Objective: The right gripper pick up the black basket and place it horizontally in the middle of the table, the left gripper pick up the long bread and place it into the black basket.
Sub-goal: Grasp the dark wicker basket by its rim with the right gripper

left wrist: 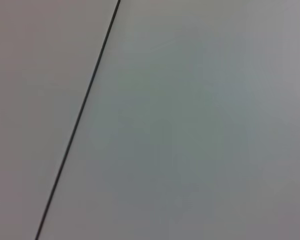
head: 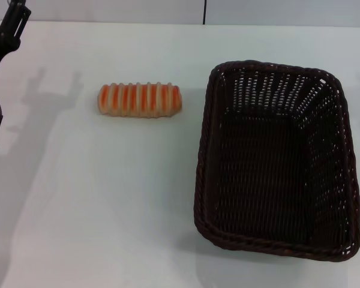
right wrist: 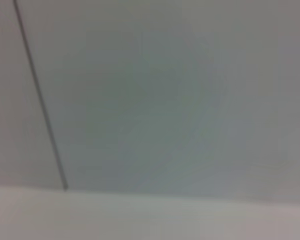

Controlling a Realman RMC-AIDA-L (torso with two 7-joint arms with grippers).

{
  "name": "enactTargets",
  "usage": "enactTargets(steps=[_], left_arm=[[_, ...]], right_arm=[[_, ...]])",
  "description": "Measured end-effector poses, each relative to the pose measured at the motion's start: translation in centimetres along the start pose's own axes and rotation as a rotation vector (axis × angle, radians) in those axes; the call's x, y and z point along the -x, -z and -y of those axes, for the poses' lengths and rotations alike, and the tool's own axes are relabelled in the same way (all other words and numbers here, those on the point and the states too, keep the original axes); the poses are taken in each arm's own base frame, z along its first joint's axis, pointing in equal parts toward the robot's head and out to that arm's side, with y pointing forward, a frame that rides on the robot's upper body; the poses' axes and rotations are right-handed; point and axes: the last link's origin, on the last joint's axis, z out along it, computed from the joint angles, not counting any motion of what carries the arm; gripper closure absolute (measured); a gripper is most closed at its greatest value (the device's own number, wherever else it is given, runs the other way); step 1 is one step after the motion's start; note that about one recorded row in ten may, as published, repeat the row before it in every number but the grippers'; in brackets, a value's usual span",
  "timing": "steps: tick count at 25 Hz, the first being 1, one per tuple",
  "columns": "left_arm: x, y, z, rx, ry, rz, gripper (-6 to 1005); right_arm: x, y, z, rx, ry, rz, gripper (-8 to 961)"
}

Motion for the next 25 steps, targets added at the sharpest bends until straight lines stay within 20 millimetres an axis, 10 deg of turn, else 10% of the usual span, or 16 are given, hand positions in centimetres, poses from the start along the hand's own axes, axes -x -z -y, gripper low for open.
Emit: enactTargets(steps=[25], left_arm=[[-1.9,-0.6,3.1,-0.049,-0.039,-0.034,166]], right_arm=[[-4.3,1.6,-4.2,0.023,-0.176,-0.534,378]])
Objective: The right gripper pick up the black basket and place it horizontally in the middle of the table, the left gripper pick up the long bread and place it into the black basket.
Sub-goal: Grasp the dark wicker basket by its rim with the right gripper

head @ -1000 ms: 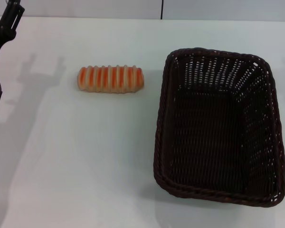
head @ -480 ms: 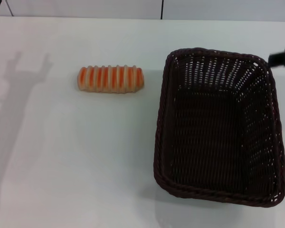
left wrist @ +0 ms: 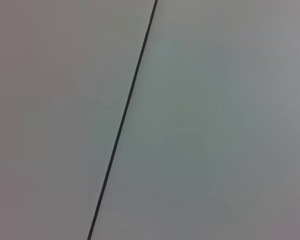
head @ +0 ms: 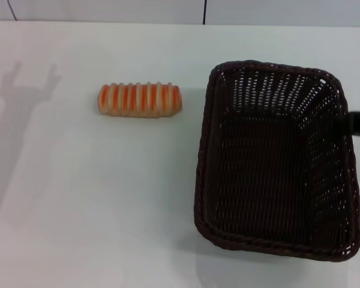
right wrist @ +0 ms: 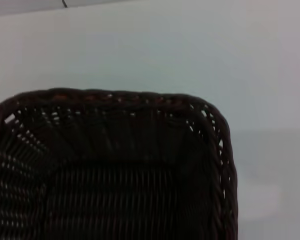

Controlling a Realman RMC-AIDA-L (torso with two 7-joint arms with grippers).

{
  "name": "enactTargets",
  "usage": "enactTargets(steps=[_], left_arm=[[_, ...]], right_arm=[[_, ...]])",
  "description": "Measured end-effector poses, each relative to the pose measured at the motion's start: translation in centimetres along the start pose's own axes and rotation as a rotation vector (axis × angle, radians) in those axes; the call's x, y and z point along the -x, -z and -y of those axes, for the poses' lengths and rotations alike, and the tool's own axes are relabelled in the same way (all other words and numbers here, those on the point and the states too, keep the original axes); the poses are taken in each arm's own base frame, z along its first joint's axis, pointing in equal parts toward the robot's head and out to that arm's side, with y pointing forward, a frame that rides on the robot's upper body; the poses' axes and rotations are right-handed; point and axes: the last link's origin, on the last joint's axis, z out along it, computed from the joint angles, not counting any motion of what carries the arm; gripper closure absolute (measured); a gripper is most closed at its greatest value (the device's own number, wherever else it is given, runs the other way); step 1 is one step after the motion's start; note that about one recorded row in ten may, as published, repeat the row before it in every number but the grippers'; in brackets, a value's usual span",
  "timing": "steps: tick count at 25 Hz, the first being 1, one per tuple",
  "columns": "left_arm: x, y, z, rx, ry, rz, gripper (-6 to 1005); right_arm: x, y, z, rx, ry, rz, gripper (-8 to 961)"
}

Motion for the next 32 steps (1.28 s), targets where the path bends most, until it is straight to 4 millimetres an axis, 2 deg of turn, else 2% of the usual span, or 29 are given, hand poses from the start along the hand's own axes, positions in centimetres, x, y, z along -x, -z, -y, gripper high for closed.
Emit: enactTargets(steps=[8,20,32], left_arm=[[-0.2,-0.1,0.2,-0.006,-0.002,-0.009,166],[-0.1,0.0,0.0,-0.006,0.003,-0.009,167],[-0.1,0.1,-0.1,-0.006,0.005,-0.012,168]], right_arm=[[-0.3,-1.0,0.1,-0.008,0.004,-0.033,391],[-0.5,-2.7,-1.1,0.032,0.036,-0.061,410],[-1.1,-4.0,-1.4,0.036,0.055,-0.083,430]])
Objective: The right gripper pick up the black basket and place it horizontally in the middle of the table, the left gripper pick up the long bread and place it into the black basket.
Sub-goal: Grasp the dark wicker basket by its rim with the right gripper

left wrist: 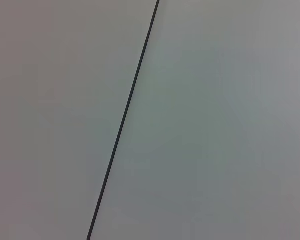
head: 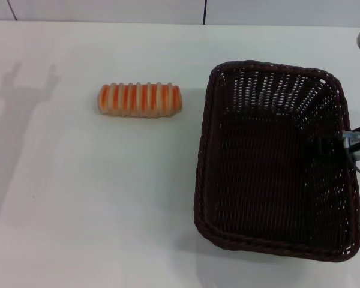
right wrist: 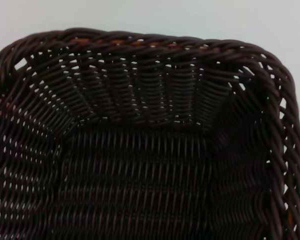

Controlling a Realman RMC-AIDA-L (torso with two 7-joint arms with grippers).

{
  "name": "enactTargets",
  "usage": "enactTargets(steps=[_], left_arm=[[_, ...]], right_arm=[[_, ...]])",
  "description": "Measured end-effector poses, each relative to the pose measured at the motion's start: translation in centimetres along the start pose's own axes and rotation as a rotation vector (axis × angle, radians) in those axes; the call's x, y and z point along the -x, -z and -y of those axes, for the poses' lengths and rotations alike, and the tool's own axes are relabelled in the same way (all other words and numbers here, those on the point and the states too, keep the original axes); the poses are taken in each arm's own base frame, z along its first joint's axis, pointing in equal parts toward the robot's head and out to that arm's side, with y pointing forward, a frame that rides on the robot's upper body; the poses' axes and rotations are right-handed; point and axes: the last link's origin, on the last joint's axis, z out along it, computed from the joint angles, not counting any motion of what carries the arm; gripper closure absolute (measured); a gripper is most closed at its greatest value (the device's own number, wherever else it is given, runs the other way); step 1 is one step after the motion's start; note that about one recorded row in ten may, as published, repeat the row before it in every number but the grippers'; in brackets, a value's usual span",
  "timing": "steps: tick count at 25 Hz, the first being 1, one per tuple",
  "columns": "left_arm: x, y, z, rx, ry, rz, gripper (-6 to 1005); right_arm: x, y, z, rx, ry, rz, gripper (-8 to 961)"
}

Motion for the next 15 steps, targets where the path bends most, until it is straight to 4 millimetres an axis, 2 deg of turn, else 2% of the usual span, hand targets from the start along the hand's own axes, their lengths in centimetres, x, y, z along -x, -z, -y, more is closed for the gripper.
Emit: enactTargets(steps=[11,15], left_arm=[[-0.13,-0.06,-0.05,0.001,0.002,-0.007,169],[-0.24,-0.13,0.08,-0.004,0.001,-0.012,170]], right_arm=[[0.31,-0.14,-0.07,0.003,0.012,0.036,448],[0.5,-0.28,-0.06,0.006,0.023,0.049,606]])
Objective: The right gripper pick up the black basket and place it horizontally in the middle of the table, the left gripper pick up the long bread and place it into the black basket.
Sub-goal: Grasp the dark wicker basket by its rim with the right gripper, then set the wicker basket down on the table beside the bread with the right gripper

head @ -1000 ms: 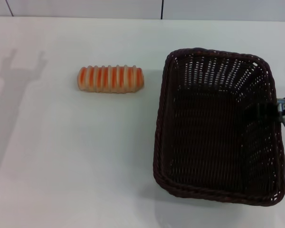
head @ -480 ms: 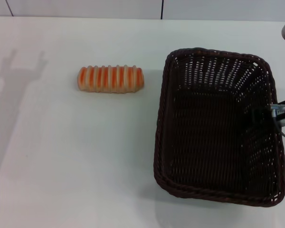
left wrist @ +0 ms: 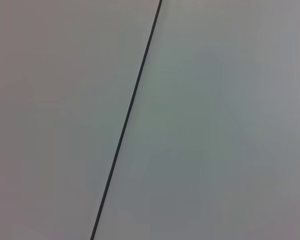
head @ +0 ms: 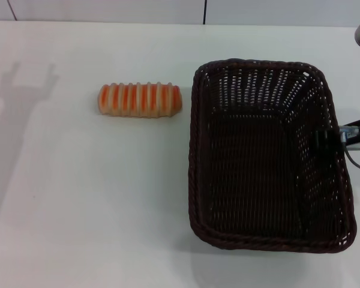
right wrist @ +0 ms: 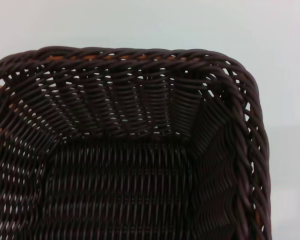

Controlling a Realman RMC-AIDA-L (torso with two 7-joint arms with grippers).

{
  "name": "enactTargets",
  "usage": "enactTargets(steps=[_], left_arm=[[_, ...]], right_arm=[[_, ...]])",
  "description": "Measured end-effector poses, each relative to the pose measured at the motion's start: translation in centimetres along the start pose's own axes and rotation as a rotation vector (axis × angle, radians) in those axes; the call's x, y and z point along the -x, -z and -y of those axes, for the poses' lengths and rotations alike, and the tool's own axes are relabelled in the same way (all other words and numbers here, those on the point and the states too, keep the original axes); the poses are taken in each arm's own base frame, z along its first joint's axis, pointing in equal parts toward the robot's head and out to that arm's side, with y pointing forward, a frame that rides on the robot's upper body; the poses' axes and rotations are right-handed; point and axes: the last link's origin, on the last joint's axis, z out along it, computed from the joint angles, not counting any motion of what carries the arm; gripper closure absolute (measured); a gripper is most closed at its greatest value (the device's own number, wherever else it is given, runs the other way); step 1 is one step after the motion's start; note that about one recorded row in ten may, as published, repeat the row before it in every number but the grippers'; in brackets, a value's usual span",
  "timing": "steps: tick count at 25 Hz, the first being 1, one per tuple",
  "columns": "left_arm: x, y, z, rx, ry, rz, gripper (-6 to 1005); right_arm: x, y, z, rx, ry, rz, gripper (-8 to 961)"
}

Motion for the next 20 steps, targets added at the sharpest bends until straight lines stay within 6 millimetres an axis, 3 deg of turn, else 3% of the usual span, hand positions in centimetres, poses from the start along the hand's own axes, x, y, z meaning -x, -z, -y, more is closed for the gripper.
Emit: enactTargets(steps=[7,13,20], left_arm=[[-0.1,0.0,0.5,-0.023,-0.016,0.0,170],[-0.3,0.5,1.5,-0.057,-0.027,0.0,171],[0.0,1.6,2.2,-0.107,-0.03,0.02,171]], right_arm=[[2.1,0.2,0.5,0.011,0.014,0.145,788],[4.6,1.3,0.6,-0.032,0.149,0.39,797],[6.8,4.2,-1.3,-0.039,0.403,0.58,802]])
